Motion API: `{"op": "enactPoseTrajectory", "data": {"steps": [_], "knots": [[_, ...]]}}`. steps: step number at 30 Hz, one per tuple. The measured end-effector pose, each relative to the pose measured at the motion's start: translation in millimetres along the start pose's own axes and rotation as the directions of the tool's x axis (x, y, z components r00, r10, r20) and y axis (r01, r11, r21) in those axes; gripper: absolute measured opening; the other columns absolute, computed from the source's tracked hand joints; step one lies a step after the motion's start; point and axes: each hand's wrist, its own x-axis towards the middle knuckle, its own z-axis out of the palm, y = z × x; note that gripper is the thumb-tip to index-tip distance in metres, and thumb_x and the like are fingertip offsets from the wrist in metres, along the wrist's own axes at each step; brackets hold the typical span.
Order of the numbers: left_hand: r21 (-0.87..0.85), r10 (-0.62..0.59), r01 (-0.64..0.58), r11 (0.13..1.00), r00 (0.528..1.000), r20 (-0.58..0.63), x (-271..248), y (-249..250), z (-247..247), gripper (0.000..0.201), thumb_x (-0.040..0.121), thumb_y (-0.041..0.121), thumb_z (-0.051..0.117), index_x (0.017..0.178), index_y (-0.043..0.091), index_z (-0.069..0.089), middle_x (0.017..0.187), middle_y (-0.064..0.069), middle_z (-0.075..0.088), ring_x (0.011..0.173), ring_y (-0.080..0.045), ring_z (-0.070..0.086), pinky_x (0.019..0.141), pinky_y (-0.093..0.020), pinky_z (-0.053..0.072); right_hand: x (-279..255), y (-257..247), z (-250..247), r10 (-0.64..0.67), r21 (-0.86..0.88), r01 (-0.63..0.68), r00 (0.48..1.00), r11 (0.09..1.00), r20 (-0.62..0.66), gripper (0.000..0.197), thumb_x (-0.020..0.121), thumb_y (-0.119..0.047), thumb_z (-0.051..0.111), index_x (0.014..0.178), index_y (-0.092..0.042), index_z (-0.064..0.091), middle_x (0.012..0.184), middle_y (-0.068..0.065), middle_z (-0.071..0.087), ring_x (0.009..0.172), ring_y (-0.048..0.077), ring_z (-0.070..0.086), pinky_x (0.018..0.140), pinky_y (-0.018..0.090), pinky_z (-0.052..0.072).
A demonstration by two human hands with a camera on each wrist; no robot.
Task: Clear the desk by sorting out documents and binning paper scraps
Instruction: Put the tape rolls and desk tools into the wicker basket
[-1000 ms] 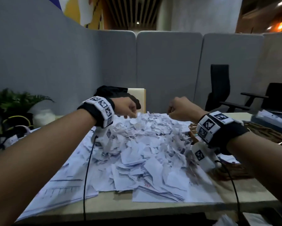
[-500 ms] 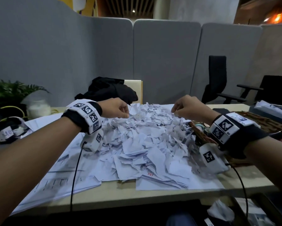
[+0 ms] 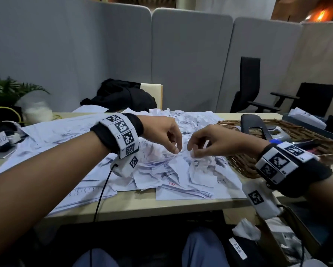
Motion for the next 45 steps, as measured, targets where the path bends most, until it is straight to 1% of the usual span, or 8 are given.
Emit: {"op": "enactPoseTrajectory", "data": {"steps": [4,8,26,32,36,39,41,45], "knots": [[0.105,-0.069,0.08,0.991,0.992,-0.109,-2,-7,0,0.013,0.086,0.034,0.069,0.096,0.026,0.072,0.088,0.005,0.07,0.084,-0.013,0.063,0.079,-0.03,0.052,3,1,9,-0.03,-0.055,0.027,0.997,0.998,-0.065,0.015,0.088,-0.02,0.069,0.102,-0.025,0.068,0.092,-0.009,0.068,0.088,0.004,0.064,0.071,0.011,0.05],[0.143,-0.16,0.191,0.971,0.965,-0.208,-11,-23,-6,0.01,0.088,0.03,0.067,0.096,0.025,0.071,0.091,0.008,0.068,0.089,-0.013,0.063,0.078,-0.028,0.052,20,5,5,0.013,-0.063,-0.025,0.982,0.998,-0.187,0.018,0.085,-0.014,0.066,0.101,-0.022,0.071,0.089,-0.006,0.069,0.086,0.011,0.065,0.08,0.031,0.055],[0.12,-0.356,0.383,0.916,0.913,-0.2,-44,-80,-16,0.013,0.086,0.035,0.07,0.097,0.028,0.069,0.098,0.012,0.067,0.091,-0.011,0.062,0.084,-0.03,0.05,64,8,-4,0.049,-0.19,-0.089,0.978,0.978,-0.205,0.016,0.085,-0.013,0.064,0.097,-0.022,0.071,0.082,-0.008,0.065,0.077,0.007,0.06,0.067,0.024,0.051],[0.115,-0.41,0.445,0.888,0.88,-0.239,-60,-89,-31,0.015,0.09,0.031,0.066,0.101,0.023,0.068,0.092,0.012,0.066,0.084,-0.004,0.058,0.069,-0.015,0.045,75,6,-10,0.049,-0.136,-0.085,0.968,0.987,-0.247,0.012,0.083,-0.014,0.067,0.092,-0.021,0.071,0.082,-0.007,0.067,0.074,0.008,0.062,0.064,0.021,0.05],[0.112,-0.541,0.571,0.813,0.812,-0.218,-90,-119,-44,0.014,0.092,0.024,0.061,0.102,0.019,0.07,0.09,0.004,0.069,0.08,-0.012,0.063,0.08,-0.027,0.05,91,-20,-22,-0.016,-0.137,-0.02,0.967,0.99,-0.254,0.012,0.083,-0.014,0.068,0.089,-0.024,0.07,0.082,-0.009,0.065,0.076,0.007,0.062,0.069,0.025,0.053],[0.142,-0.662,0.682,0.717,0.731,-0.165,-123,-150,-47,0.017,0.091,0.019,0.061,0.104,0.013,0.07,0.086,-0.001,0.069,0.073,-0.014,0.061,0.07,-0.024,0.049,108,-48,-28,-0.081,-0.171,0.04,0.968,0.985,-0.238,0.013,0.084,-0.013,0.067,0.091,-0.025,0.07,0.083,-0.007,0.065,0.077,0.009,0.061,0.069,0.027,0.053],[0.195,-0.733,0.75,0.632,0.66,-0.163,-143,-169,-46,0.023,0.091,0.017,0.06,0.111,0.009,0.068,0.104,-0.007,0.069,0.085,-0.018,0.058,0.07,-0.021,0.042,120,-66,-29,-0.121,-0.201,0.076,0.968,0.977,-0.22,0.015,0.084,-0.013,0.065,0.093,-0.024,0.07,0.084,-0.004,0.066,0.079,0.012,0.061,0.071,0.032,0.055],[0.211,-0.835,0.857,0.471,0.51,-0.208,-175,-198,-38,0.038,0.095,0.026,0.058,0.129,0.011,0.055,0.136,-0.008,0.051,0.122,-0.025,0.049,0.094,-0.026,0.038,141,-91,-23,-0.171,-0.256,0.123,0.969,0.959,-0.177,0.016,0.083,-0.016,0.063,0.09,-0.031,0.065,0.084,-0.009,0.063,0.08,0.011,0.06,0.074,0.038,0.057]]}}
